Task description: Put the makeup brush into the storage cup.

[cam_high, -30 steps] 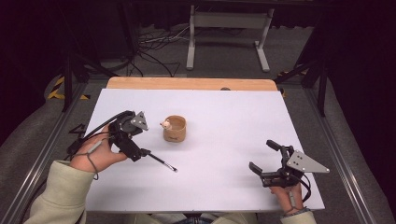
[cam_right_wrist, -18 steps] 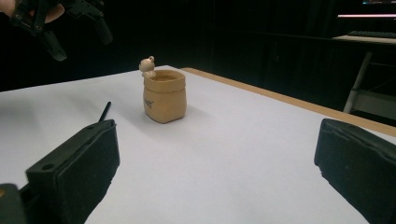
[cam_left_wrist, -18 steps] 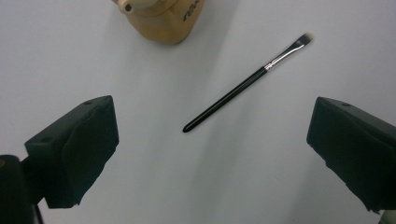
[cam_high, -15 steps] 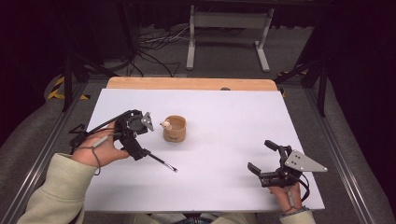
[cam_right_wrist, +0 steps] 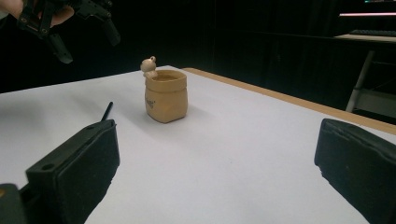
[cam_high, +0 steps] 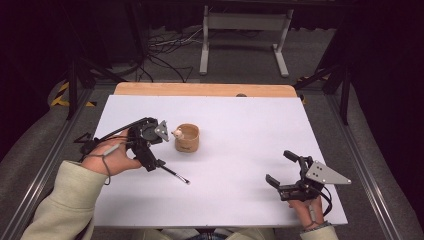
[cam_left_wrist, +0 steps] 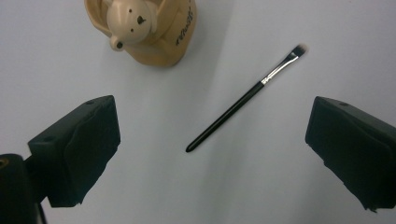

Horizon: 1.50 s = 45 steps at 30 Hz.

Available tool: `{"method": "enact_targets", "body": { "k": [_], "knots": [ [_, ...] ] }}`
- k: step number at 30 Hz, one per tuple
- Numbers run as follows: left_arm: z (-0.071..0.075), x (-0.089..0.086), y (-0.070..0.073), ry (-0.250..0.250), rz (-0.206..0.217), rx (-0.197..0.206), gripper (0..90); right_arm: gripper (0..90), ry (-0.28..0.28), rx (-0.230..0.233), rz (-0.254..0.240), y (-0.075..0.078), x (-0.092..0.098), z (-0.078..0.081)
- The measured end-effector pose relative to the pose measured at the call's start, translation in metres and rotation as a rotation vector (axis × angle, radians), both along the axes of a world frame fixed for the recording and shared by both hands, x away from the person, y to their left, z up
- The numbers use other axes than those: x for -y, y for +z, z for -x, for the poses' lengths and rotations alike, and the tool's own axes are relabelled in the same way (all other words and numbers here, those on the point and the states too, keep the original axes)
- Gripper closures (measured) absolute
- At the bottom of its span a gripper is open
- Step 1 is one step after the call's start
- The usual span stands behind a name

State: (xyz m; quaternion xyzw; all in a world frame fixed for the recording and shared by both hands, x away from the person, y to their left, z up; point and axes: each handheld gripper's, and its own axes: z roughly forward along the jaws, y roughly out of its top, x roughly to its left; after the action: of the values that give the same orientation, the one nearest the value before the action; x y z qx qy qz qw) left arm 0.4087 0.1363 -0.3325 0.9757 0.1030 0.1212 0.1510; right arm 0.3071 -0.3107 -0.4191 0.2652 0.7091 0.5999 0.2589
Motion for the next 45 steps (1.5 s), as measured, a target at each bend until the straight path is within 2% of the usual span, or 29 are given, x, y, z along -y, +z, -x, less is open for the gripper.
{"method": "enact_targets", "body": {
  "k": [1, 4, 6, 7, 10, 11, 14, 18, 24, 26, 28, 37, 38, 41, 42, 45],
  "knots": [
    [0.000, 0.000, 0.000, 0.000, 0.000, 0.000, 3.9, 0.6, 0.002, 0.000, 0.000, 0.000, 0.000, 0.000],
    [0.000, 0.001, -0.004, 0.010, 0.009, 0.036, 4.2, 0.6, 0.007, 0.000, 0.001, 0.000, -0.001, -0.001],
    [-0.003, 0.003, -0.009, 0.015, 0.004, 0.013, 4.3, 0.6, 0.006, -0.003, 0.002, 0.000, -0.001, -0.001],
    [-0.004, 0.004, -0.012, 0.005, -0.014, 0.003, 4.3, 0.6, 0.007, -0.002, -0.001, -0.001, -0.001, -0.001],
    [-0.003, 0.006, -0.017, 0.018, -0.005, -0.008, 5.4, 0.5, 0.008, -0.001, -0.002, 0.000, -0.001, -0.002],
    [-0.005, 0.006, -0.019, 0.017, 0.011, -0.021, 5.4, 0.6, 0.009, -0.001, -0.002, 0.000, -0.001, -0.002],
    [-0.005, 0.007, -0.023, 0.010, 0.025, -0.013, 5.3, 0.5, 0.011, 0.001, -0.001, 0.000, -0.001, -0.002],
    [-0.006, 0.011, -0.031, 0.000, 0.012, -0.011, 4.7, 0.5, 0.011, -0.001, -0.003, 0.000, -0.002, -0.003],
    [-0.006, 0.014, -0.041, -0.012, 0.006, -0.033, 4.1, 0.5, 0.014, -0.004, -0.002, 0.000, -0.002, -0.003],
    [-0.006, 0.014, -0.044, -0.014, 0.028, -0.028, 4.2, 0.6, 0.016, -0.005, -0.005, 0.000, -0.002, -0.003],
    [-0.007, 0.014, -0.047, -0.012, 0.033, -0.034, 4.2, 0.5, 0.014, -0.006, -0.007, 0.000, -0.002, -0.003],
    [-0.007, 0.019, -0.056, -0.021, 0.011, -0.050, 4.6, 0.6, 0.016, -0.007, -0.004, 0.000, -0.002, -0.005],
    [-0.007, 0.019, -0.057, -0.022, -0.001, -0.051, 4.7, 0.6, 0.015, -0.007, -0.004, 0.000, -0.002, -0.005],
    [-0.008, 0.020, -0.060, -0.020, -0.004, -0.057, 5.0, 0.6, 0.015, -0.009, -0.007, 0.000, -0.003, -0.005],
    [-0.008, 0.021, -0.061, -0.025, -0.019, -0.062, 5.0, 0.6, 0.016, -0.007, -0.006, 0.000, -0.003, -0.005],
    [-0.008, 0.022, -0.064, -0.025, -0.017, -0.065, 5.1, 0.6, 0.019, -0.007, -0.008, 0.000, -0.003, -0.005]
  ]
}}
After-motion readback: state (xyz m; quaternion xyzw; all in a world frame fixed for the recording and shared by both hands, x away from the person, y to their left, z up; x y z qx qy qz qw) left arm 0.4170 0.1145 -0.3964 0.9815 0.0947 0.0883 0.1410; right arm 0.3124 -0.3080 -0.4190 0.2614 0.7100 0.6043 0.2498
